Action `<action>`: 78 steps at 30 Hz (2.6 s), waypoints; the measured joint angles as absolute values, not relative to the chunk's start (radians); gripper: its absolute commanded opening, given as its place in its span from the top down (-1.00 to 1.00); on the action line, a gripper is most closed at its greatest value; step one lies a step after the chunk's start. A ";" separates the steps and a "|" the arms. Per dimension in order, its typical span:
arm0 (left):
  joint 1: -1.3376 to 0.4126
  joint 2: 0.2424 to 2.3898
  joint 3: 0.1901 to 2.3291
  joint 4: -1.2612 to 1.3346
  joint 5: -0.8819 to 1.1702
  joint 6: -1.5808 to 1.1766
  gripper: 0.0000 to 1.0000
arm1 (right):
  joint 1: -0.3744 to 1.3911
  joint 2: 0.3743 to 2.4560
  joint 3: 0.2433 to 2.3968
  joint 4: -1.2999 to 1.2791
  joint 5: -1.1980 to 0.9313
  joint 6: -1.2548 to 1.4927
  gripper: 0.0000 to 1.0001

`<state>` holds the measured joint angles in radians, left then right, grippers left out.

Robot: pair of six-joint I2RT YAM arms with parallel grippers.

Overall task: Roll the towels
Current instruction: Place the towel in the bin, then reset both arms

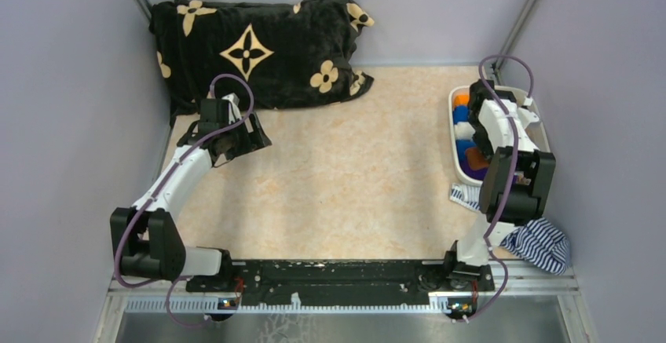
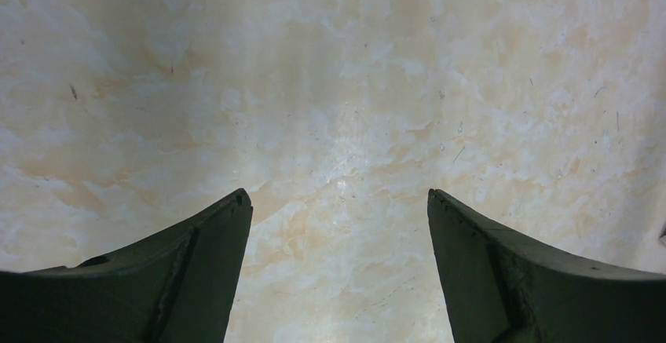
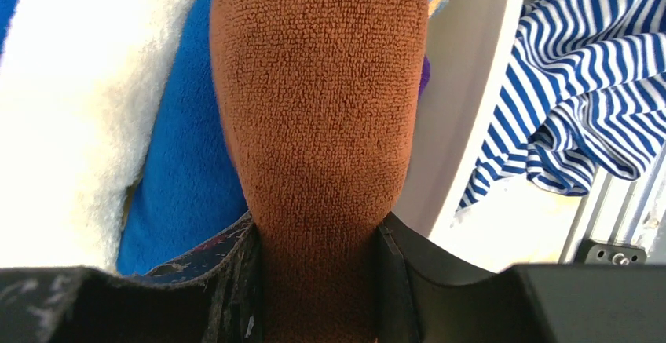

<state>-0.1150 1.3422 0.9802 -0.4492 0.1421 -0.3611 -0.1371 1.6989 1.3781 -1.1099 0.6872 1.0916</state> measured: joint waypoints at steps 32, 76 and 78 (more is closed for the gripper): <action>-0.108 1.330 0.980 -0.450 0.220 -0.358 -0.77 | -0.184 1.630 1.234 -0.909 0.527 1.021 -0.32; -0.200 0.542 0.939 -0.453 0.010 -0.277 -0.99 | -0.009 0.435 1.073 -0.753 0.376 0.425 -0.90; -0.200 0.475 0.936 -0.448 -0.025 -0.277 -0.99 | 0.014 0.404 1.040 -0.731 0.374 0.397 -0.91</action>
